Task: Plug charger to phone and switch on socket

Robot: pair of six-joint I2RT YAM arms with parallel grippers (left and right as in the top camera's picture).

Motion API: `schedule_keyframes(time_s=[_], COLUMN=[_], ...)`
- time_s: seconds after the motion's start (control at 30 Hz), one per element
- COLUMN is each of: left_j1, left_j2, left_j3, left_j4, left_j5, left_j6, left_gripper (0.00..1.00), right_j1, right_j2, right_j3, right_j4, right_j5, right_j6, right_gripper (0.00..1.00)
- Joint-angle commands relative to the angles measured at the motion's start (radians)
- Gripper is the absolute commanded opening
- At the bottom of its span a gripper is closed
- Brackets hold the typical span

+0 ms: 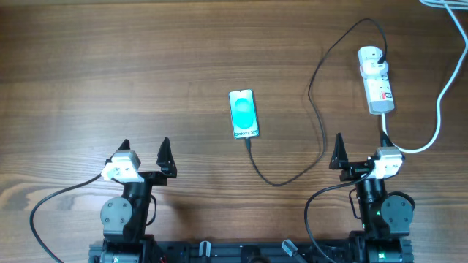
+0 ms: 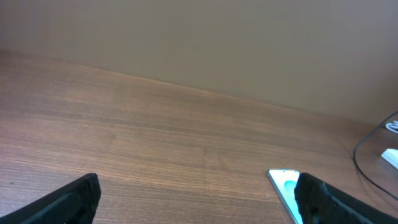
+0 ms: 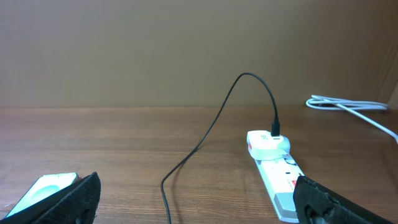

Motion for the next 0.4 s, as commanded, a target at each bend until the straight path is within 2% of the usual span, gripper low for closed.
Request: schedule_keyframes(time_s=[0.0,0.37], left_j1=[0.005,0.005], left_j2=[-0.008,-0.008], left_j3=[-0.009,-0.009], left_j4=[0.002,0.002], left_j5=[0.012,0.012], left_j6=[0.019,0.019], left_gripper=[1.00,1.00], right_j1=[0.007,0.007], right_j2=[-0.009,-0.009], right_j3=[-0.001,-0.001], right_j4=[0.003,0.003], right_j5=[-0.011,-0.011], right_j6=[-0.018,-0.018], right_gripper=[1.00,1.00])
